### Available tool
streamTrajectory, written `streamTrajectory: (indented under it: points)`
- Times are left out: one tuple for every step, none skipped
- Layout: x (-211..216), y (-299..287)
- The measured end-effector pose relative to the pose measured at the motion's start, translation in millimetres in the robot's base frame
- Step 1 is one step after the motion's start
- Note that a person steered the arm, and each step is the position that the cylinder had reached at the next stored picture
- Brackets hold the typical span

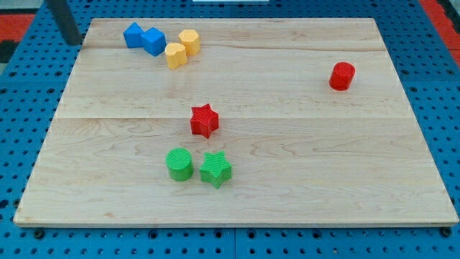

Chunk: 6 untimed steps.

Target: Slide the yellow heart to the bottom left side of the yellow hexagon

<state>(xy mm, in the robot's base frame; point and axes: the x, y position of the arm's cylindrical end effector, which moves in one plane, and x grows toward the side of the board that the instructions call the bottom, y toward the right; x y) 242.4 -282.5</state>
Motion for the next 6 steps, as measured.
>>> streamTrajectory:
  points:
    - [-39,55]
    - [-50,115]
    - [-44,99]
    - [-26,53]
    - [-30,49]
    - [-36,88]
